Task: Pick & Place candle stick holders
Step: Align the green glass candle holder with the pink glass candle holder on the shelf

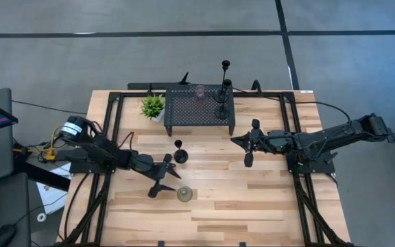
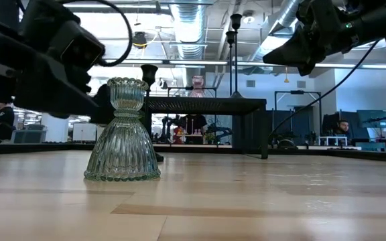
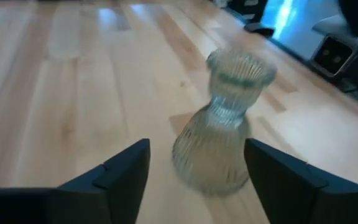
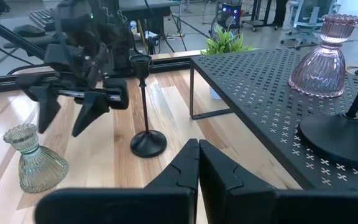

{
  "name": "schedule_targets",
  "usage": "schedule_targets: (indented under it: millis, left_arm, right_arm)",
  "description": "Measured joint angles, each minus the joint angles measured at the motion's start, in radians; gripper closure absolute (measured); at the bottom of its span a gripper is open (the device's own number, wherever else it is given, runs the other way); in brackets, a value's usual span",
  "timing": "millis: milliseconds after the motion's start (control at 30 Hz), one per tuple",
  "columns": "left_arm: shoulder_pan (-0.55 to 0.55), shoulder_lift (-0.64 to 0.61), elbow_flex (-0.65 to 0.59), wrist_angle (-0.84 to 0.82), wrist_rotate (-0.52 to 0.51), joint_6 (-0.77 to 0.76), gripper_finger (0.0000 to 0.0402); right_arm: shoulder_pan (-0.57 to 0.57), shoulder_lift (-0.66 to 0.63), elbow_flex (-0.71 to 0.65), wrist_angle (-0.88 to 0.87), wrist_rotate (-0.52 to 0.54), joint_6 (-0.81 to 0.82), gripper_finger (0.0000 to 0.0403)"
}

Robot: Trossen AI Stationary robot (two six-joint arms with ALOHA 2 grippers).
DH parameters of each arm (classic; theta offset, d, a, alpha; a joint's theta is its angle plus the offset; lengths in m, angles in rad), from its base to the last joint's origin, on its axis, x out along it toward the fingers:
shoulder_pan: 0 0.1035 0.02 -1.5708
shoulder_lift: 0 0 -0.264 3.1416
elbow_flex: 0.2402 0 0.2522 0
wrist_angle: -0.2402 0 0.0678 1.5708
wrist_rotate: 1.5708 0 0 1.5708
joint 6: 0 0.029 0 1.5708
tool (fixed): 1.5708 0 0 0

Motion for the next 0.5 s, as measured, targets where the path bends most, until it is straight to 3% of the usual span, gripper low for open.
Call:
schedule_targets:
  millis: [267,500]
  left_arm:
    - [0.000,0.109,0.105,0.002,0.107,0.000,0.0098]
    - [-0.024,0.156,0.171,0.004,0.111,0.001,0.0084]
  right_arm:
    - [0.000,0.000,0.000,-0.001,0.000,0.000,0.0403]
    - [0.000,0.000,0.000,-0.001,0.000,0.000,0.0403]
